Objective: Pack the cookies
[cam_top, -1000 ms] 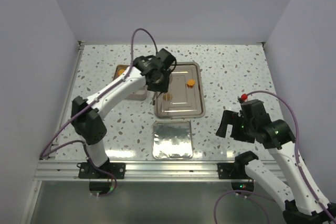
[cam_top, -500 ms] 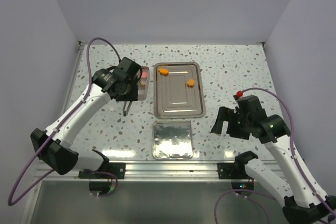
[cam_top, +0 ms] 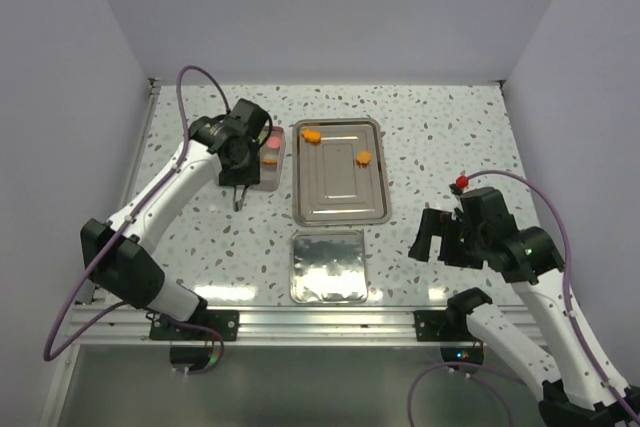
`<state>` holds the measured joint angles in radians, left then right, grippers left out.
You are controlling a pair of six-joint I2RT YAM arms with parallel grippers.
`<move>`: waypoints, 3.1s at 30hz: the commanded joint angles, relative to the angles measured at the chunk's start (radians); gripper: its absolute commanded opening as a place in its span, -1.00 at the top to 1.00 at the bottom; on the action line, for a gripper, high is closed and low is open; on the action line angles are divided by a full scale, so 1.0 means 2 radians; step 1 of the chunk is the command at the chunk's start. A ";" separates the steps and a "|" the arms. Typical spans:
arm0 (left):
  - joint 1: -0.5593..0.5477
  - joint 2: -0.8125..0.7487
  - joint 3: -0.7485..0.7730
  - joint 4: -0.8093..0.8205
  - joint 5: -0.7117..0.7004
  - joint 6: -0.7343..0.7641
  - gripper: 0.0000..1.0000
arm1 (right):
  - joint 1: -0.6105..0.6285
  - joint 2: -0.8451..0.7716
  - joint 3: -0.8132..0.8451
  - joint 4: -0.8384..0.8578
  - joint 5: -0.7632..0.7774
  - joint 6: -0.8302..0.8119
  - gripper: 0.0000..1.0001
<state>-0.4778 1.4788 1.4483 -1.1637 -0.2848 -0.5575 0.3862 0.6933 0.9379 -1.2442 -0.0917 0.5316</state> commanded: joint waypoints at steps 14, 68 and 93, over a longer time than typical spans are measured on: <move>0.026 0.062 0.038 0.016 -0.019 0.019 0.08 | 0.006 -0.008 0.032 -0.024 0.024 -0.034 -0.97; -0.034 0.292 0.323 0.040 0.082 0.005 -0.17 | 0.009 -0.012 0.065 -0.048 0.110 -0.030 -0.98; -0.037 0.391 0.390 0.032 0.070 0.001 -0.18 | 0.009 -0.008 0.064 -0.043 0.119 -0.033 -0.97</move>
<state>-0.5510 2.2585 2.1784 -1.1004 -0.1345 -0.5495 0.3992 0.6689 1.0439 -1.3422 0.1158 0.4774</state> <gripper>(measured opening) 0.592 0.986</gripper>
